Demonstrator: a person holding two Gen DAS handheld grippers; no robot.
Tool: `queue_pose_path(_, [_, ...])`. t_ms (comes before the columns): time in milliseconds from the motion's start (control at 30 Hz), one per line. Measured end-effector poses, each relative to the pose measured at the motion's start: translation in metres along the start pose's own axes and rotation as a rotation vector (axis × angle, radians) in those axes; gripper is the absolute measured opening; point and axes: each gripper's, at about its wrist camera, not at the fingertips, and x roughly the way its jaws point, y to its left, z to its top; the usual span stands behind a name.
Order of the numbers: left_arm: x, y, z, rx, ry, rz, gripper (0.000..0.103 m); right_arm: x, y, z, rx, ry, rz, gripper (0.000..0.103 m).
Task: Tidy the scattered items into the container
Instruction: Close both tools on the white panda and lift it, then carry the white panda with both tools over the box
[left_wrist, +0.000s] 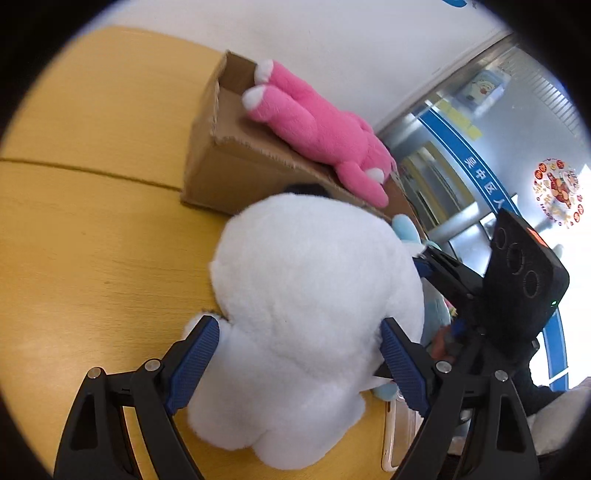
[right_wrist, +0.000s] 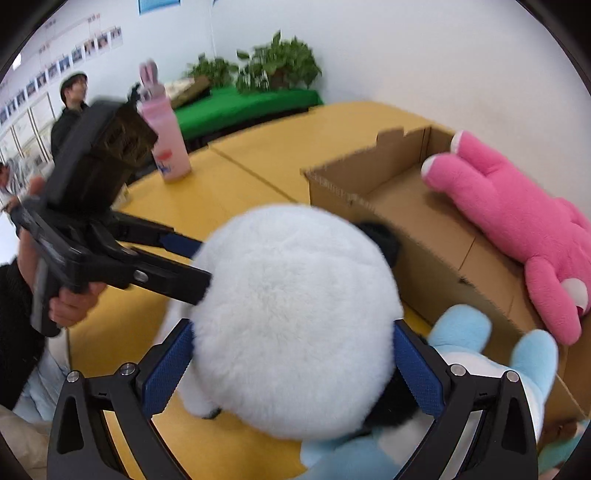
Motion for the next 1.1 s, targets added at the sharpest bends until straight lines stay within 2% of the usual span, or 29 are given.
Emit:
queue_pose_path(33, [0.004,0.003,0.000,-0.004,0.010,-0.011,0.095,0.002,0.002,0.000,-0.012,0.002,-0.010,0.103])
queue_pose_path(133, [0.014,0.004,-0.003,-0.003,0.026,-0.028,0.096,0.007,0.005,0.000,-0.023,0.032,-0.040,0.103])
queue_pose_path(300, [0.018,-0.007,-0.006,0.036,0.045,0.019,0.096,0.018,0.019,-0.003,-0.054,0.075,-0.117,0.103])
queue_pose_path(467, [0.019,-0.025,-0.009,0.071,0.051,0.042,0.091,0.015,0.019,-0.006,-0.047,0.055,-0.117,0.102])
queue_pose_path(667, [0.009,-0.040,-0.013,0.090,0.021,0.058,0.082,-0.001,0.032,-0.009,-0.049,0.022,-0.128,0.088])
queue_pose_path(867, [-0.012,-0.070,0.001,0.108,-0.060,0.051,0.082,-0.036,0.026,-0.003,0.008,-0.076,-0.104,0.087])
queue_pose_path(1100, [-0.046,-0.139,0.053,0.286,-0.189,0.099,0.082,-0.103,0.006,0.035,0.006,-0.241,-0.167,0.087])
